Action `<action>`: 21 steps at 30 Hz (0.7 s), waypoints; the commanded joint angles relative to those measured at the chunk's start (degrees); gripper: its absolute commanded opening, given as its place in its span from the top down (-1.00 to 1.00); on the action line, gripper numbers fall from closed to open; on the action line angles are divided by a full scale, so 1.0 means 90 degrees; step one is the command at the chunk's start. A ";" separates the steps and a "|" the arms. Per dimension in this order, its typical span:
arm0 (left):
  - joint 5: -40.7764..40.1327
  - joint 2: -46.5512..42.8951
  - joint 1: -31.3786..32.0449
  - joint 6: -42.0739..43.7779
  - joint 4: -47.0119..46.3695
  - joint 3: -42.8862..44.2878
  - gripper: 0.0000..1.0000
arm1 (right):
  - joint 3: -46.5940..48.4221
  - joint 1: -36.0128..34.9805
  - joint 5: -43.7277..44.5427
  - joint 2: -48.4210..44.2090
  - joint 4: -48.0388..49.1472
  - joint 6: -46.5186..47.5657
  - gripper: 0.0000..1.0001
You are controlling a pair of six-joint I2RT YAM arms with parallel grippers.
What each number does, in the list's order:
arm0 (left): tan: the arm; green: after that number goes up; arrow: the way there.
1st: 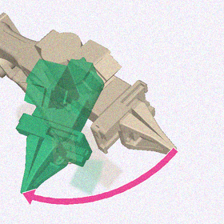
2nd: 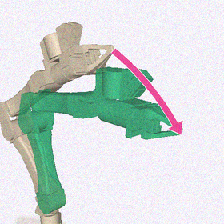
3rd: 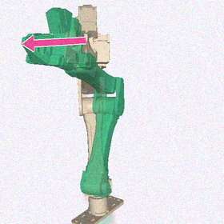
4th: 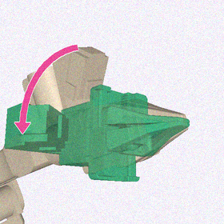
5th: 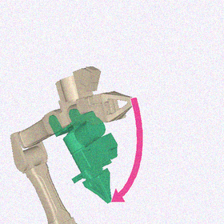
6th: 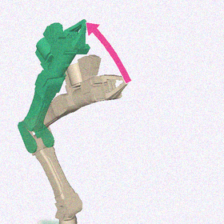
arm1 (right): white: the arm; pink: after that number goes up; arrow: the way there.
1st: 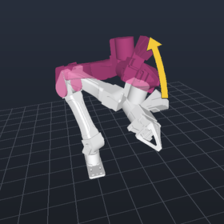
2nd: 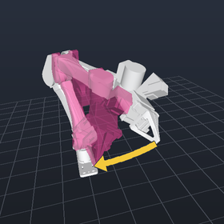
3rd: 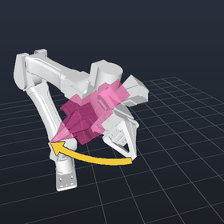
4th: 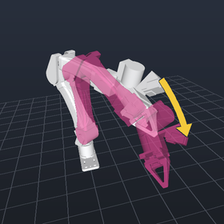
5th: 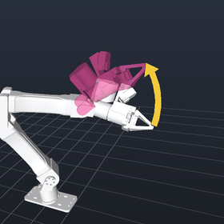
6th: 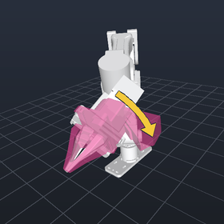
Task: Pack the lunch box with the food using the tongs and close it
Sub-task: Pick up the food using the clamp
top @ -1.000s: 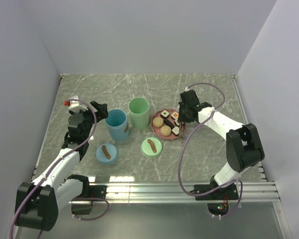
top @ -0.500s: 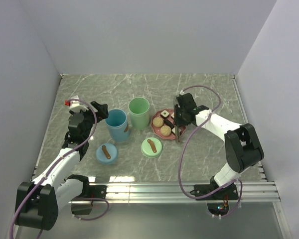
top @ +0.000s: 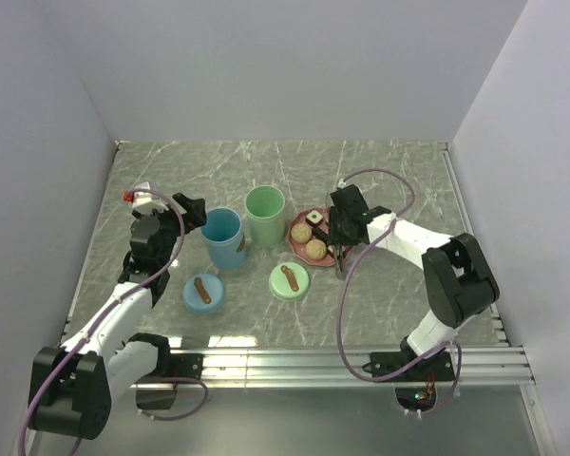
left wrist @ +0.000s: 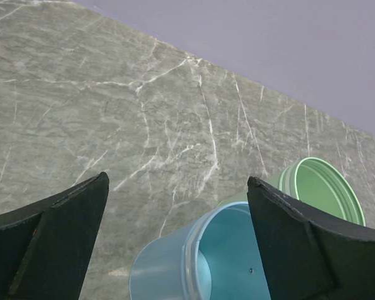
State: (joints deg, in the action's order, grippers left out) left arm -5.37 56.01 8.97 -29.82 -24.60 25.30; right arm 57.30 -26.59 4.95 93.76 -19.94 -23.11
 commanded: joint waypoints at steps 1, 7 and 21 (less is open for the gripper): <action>0.0108 -0.0051 -0.0020 -0.0104 -0.0265 0.0089 -0.99 | 0.0040 -0.0180 0.0328 0.0130 -0.0010 -0.0078 0.16; 0.0118 -0.0042 -0.0020 -0.0104 -0.0265 0.0089 -0.99 | 0.0040 -0.0258 0.0592 0.0344 -0.0001 -0.0127 0.16; 0.0098 0.0007 -0.0020 -0.0085 -0.0255 0.0138 -0.99 | 0.0041 -0.0873 0.1129 -0.1422 -0.1006 -0.0390 0.18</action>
State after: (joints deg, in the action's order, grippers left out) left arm -5.30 56.10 8.97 -29.85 -24.58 25.30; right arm 57.67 -32.25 12.99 84.97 -26.15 -24.99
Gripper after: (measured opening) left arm 0.995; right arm 0.411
